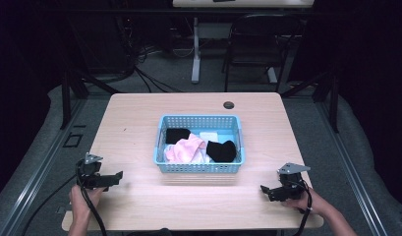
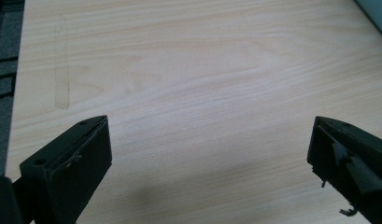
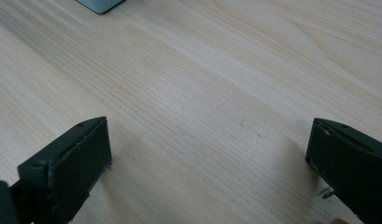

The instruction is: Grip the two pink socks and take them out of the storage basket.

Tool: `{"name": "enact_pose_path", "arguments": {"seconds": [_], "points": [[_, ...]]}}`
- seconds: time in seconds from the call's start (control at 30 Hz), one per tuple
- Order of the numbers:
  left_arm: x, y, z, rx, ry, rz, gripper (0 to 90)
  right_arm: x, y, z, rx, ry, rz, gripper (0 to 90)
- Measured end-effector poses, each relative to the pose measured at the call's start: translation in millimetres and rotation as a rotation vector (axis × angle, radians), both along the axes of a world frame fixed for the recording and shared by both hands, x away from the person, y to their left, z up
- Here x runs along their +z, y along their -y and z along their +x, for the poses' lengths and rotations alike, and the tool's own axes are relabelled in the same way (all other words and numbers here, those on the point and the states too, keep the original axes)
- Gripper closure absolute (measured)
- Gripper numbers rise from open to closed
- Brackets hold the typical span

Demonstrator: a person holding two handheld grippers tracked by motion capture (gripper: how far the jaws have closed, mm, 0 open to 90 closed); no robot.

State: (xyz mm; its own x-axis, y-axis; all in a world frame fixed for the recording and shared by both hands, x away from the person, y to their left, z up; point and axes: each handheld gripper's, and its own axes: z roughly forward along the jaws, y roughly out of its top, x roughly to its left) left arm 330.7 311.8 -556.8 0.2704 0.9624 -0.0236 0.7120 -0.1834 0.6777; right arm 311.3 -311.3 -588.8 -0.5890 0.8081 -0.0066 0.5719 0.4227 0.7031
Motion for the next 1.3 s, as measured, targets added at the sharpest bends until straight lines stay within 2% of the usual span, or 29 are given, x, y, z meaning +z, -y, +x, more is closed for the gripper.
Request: {"name": "enact_pose_path", "arguments": {"seconds": [0.1, 0.4, 0.43, 0.57, 0.83, 0.97, 1.07, 1.1, 1.27, 1.3], "points": [[13.4, 3.2, -2.9, -0.025, -0.001, 0.002, 0.0, 0.0, 0.0, -0.1, 0.000, 0.000, -0.001, 0.0], [35.7, 13.8, -1.8, -0.069, -0.013, 0.002, 0.0, 0.0, 0.0, 0.0, 0.000, 0.000, 0.000, 0.0], [42.1, 17.6, -1.0, -0.081, -0.015, 0.000, 0.0, 0.0, 0.0, 0.0, 0.000, 0.000, -0.001, 0.0], [52.5, 26.6, 0.7, -0.120, -0.020, -0.003, 0.0, 0.0, 0.0, -0.1, 0.000, 0.000, -0.001, 0.0], [70.0, 40.2, 2.8, -0.165, -0.014, 0.006, 0.0, -0.1, -0.2, -0.2, -0.002, 0.003, -0.001, 0.0], [82.9, 46.1, 8.1, -0.189, -0.011, 0.015, 0.0, 0.1, 0.0, -0.3, -0.001, 0.000, -0.003, 0.0], [91.4, 50.7, 12.2, -0.210, -0.014, 0.006, 0.0, -0.1, -0.2, -0.2, -0.002, 0.003, -0.001, 0.0], [97.3, 56.5, 16.2, -0.227, -0.011, 0.016, 0.0, -0.2, -0.4, -0.4, -0.005, 0.003, 0.002, 0.0], [106.2, 69.6, 25.7, -0.260, -0.017, 0.031, 0.0, -0.1, -0.2, -0.2, -0.002, 0.003, 0.000, 0.0], [108.8, 77.7, 31.7, -0.280, -0.022, 0.044, 0.0, 0.0, -0.2, -0.3, -0.003, 0.002, -0.001, 0.0]]}}
